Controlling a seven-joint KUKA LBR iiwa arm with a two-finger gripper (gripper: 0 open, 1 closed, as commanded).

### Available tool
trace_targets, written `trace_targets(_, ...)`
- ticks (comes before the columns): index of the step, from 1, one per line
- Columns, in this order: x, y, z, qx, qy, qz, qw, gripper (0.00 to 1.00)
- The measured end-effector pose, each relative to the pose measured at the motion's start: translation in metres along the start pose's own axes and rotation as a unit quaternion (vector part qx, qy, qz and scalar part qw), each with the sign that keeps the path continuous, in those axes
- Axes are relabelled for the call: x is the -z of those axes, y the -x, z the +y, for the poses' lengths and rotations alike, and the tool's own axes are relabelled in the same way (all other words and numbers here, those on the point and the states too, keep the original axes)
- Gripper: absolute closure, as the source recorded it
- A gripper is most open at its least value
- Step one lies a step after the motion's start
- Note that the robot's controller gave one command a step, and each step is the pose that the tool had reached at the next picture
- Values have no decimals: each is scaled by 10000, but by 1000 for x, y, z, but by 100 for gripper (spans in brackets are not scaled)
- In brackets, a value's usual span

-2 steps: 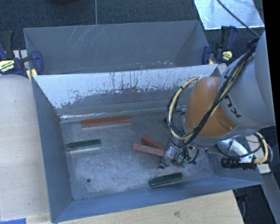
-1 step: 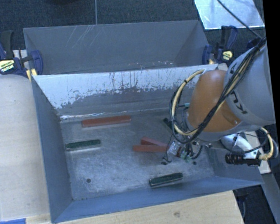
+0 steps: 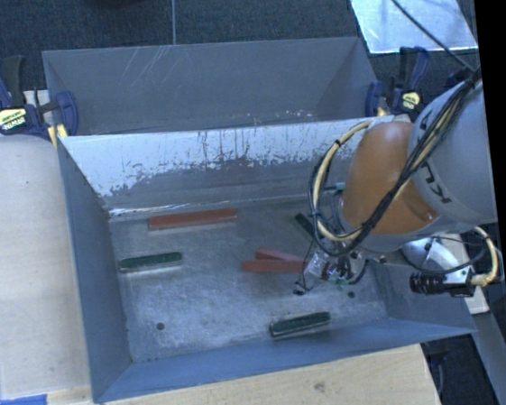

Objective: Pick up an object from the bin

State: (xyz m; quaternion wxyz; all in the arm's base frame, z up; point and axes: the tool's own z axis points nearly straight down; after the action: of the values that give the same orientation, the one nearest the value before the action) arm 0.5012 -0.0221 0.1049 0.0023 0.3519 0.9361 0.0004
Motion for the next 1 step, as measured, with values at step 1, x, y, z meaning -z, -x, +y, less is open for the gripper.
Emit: trace_targets(1,9,1,0,6,4,-7,10000,100)
